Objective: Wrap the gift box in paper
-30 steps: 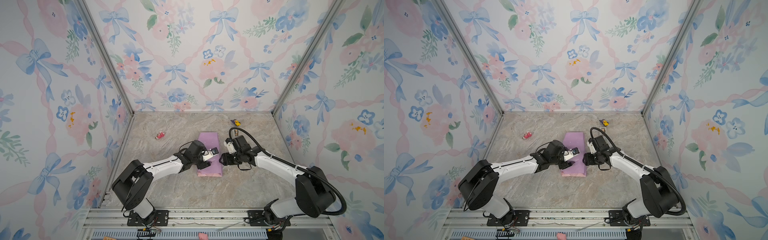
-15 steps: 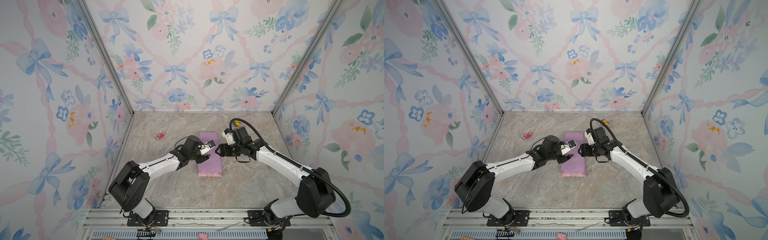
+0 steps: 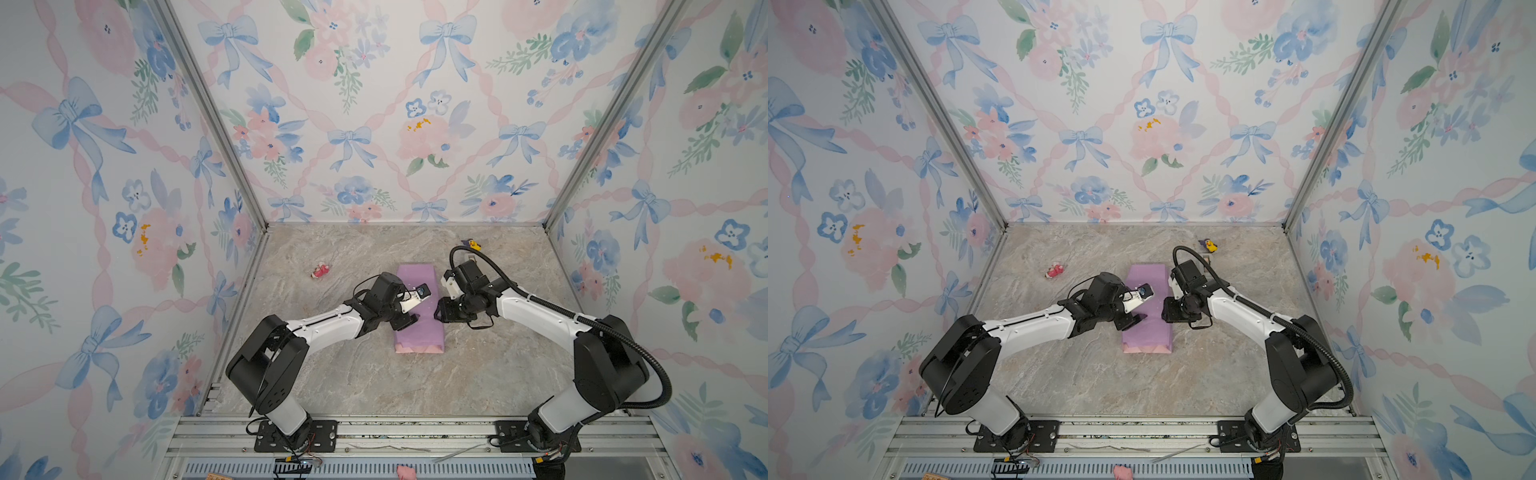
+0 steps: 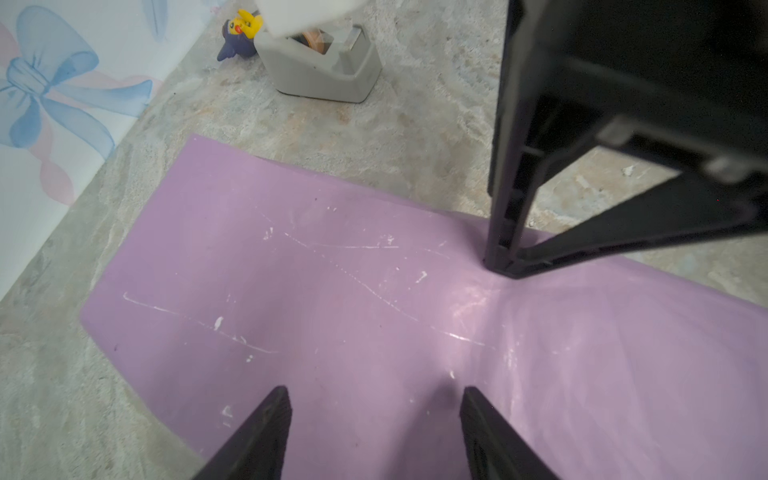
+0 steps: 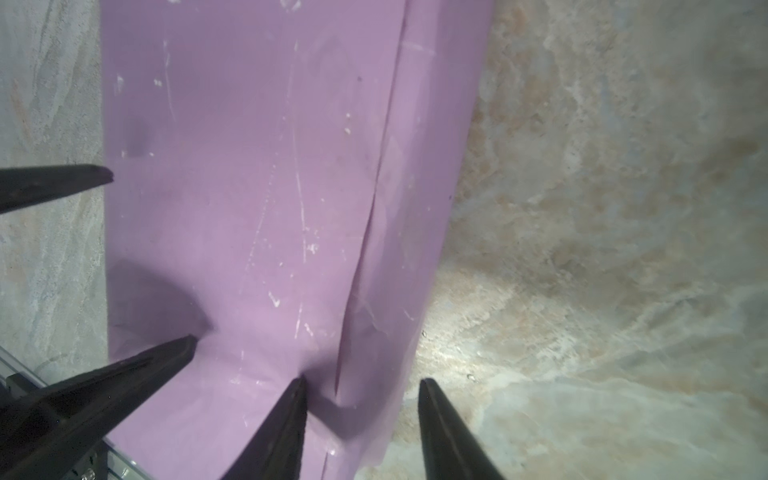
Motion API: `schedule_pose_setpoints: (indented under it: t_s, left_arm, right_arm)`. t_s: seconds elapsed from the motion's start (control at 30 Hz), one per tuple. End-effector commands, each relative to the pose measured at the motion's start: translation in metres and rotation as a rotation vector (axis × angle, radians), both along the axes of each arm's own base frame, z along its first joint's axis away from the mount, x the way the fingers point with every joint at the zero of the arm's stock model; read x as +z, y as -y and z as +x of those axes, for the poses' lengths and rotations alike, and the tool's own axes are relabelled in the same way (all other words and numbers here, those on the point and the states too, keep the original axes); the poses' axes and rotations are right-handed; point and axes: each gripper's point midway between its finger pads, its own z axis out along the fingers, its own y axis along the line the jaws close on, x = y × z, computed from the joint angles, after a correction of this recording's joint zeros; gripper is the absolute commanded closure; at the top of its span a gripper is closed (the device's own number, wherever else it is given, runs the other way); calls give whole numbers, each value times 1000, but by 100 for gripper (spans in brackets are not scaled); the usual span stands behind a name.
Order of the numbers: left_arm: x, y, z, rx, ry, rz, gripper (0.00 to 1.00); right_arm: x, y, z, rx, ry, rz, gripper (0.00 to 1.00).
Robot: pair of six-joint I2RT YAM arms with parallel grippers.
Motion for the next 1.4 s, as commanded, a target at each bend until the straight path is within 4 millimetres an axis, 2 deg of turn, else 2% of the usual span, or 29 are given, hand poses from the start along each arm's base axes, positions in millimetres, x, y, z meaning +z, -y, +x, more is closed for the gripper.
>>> schedule_pose_setpoints:
  t_s: [0.0,0.07,0.2,0.47,0.63,0.83,1.2,1.37]
  left_arm:
    - [27,10,-7,-66,19,-106,33]
    - [22,12,-9,-91,18,-95,32]
    - [-1,8,-8,-91,-14,-23,33]
    - [-27,0,-8,-89,-41,64,40]
    - [-34,0,-9,-88,-48,80,43]
    - [-37,0,-13,-101,-44,94,45]
    - [-27,5,-23,-145,-35,66,44]
    - [-36,-1,-20,-131,-22,115,45]
  right_arm:
    - [-15,12,-9,-14,-35,-43,54]
    - [-16,12,-9,-14,-34,-39,54]
    - [-16,12,-9,-12,-27,-29,53]
    - [-4,15,-13,-3,22,-1,43]
    - [-5,19,-20,7,33,4,41]
    - [-13,12,-21,23,20,25,39]
    - [-31,13,-9,6,26,-13,40]
    - [-35,16,-7,-2,35,-31,42]
